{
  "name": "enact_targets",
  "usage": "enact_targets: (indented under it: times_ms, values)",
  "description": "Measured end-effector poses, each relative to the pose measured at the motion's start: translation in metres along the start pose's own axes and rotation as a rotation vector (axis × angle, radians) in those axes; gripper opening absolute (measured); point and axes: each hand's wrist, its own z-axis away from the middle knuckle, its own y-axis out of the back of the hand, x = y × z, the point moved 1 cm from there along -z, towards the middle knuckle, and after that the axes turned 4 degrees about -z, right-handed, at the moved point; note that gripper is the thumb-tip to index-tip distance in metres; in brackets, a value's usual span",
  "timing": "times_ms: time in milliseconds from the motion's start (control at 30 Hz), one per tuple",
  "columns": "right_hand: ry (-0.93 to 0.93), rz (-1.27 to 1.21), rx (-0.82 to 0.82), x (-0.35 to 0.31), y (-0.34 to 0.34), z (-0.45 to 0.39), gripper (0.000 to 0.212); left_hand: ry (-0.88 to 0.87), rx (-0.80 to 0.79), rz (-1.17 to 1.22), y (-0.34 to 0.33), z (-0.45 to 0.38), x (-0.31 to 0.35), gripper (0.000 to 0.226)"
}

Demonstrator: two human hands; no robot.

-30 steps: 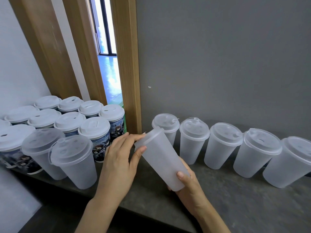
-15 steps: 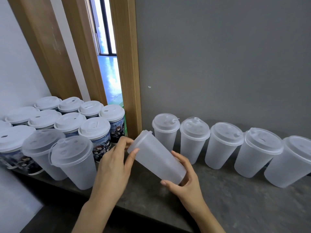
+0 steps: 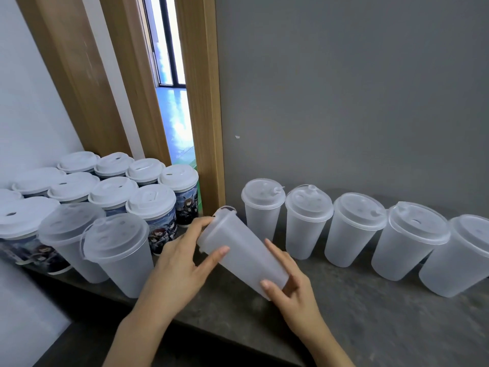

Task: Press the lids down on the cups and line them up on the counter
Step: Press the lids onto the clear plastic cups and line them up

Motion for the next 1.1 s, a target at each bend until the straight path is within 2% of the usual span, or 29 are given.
enact_targets:
  times_ms: [100, 200, 433, 533, 600, 700, 833, 967, 1100]
  values:
    - [0.094, 0.159, -0.015, -0.001, -0.004, 0.002, 0.070, -0.014, 0.119, 0.007, 0.000, 0.002, 0.000, 0.043]
    - [0.107, 0.249, -0.025, -0.002, -0.006, 0.002, 0.075, -0.044, 0.156, 0.012, 0.000, 0.001, 0.005, 0.041]
    - [-0.097, -0.152, -0.022, 0.000, -0.001, -0.002, 0.072, 0.006, 0.119, 0.192, -0.008, 0.001, 0.015, 0.037]
    - [-0.091, -0.176, -0.030, 0.001, 0.000, -0.001, 0.074, 0.005, 0.093, 0.253, -0.004, -0.001, 0.017, 0.027]
    - [-0.018, -0.043, 0.001, 0.000, -0.001, 0.001, 0.077, 0.006, 0.090, 0.288, 0.000, -0.002, 0.016, 0.030]
    - [0.129, 0.279, 0.055, 0.002, -0.006, 0.003, 0.083, 0.034, 0.114, 0.295, 0.001, -0.002, 0.014, 0.053]
    - [0.203, 0.453, 0.043, 0.006, -0.009, 0.004, 0.087, 0.010, 0.156, 0.324, -0.002, 0.000, 0.015, 0.037]
    - [0.170, 0.380, 0.074, 0.006, -0.008, 0.004, 0.089, -0.023, 0.139, 0.227, -0.005, 0.001, 0.019, 0.022]
    - [0.037, 0.113, 0.164, 0.002, -0.005, 0.005, 0.085, -0.018, 0.145, 0.248, -0.011, 0.000, 0.019, 0.026]
